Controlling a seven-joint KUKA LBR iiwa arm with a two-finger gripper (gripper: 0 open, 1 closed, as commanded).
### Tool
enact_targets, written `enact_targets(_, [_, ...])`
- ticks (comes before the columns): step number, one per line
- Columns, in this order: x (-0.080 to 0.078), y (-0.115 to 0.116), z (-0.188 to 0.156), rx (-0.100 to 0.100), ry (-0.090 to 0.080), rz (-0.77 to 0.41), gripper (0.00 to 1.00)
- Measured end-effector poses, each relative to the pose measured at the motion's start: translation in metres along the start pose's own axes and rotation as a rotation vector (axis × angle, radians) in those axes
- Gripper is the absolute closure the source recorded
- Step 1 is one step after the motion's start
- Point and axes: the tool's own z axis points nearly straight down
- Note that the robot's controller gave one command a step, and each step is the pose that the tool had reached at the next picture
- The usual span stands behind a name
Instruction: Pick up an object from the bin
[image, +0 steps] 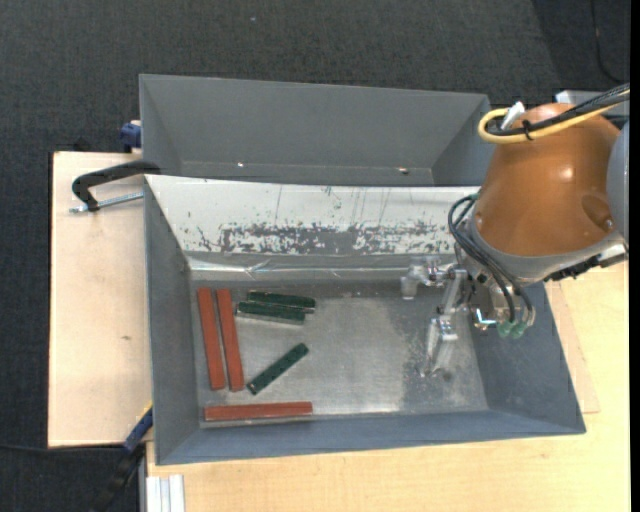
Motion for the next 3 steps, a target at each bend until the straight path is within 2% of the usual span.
enact_targets(1, [-0.001, 0.0, -0.004, 0.0, -0.009, 0.0, 0.0])
enact_targets(2, [-0.005, 0.033, 0.035, 0.001, -0.011, -0.099, 0.0])
enact_targets(3, [-0.007, 0.046, 0.05, 0.0, -0.005, -0.139, 0.0])
